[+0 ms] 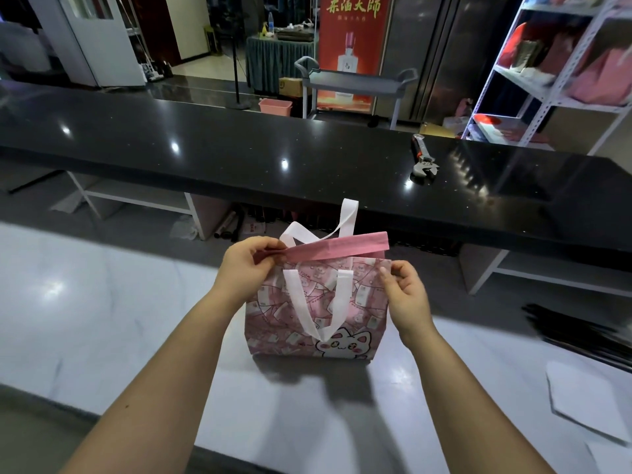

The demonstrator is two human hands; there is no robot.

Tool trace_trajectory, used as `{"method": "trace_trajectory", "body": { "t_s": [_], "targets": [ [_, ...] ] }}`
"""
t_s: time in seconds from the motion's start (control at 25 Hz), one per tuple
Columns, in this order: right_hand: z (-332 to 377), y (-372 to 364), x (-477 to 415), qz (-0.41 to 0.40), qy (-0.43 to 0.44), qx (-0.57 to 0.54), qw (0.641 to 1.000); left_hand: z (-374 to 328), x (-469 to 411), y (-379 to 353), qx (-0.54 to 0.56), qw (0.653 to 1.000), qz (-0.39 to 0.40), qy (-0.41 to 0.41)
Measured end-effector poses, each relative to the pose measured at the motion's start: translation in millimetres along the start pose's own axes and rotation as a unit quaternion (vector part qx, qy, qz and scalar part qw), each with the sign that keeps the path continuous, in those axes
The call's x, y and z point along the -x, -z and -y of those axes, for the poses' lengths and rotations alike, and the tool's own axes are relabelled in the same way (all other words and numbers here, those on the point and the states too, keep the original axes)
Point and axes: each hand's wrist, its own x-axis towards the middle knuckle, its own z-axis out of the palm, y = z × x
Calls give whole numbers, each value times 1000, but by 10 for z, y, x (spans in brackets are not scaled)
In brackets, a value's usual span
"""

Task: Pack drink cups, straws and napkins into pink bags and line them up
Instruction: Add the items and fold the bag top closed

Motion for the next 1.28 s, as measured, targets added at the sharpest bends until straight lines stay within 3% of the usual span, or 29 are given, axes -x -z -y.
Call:
{"method": "trace_trajectory", "body": {
  "t_s": [0.52,0.84,1.12,1.28],
  "targets": [
    [71,0,-477,1,-108,-5,994,-83,-69,121,39,996,57,54],
    [-19,-39,-410,-43,93,47,994,-53,-35,95,-10,998,41,37],
    [138,212,-475,128,207,223,944,-83,-28,102,-54,998,15,-4],
    [122,287,-454,143,232,279,921,-76,-3,72,-88,995,9,-52]
  ]
}}
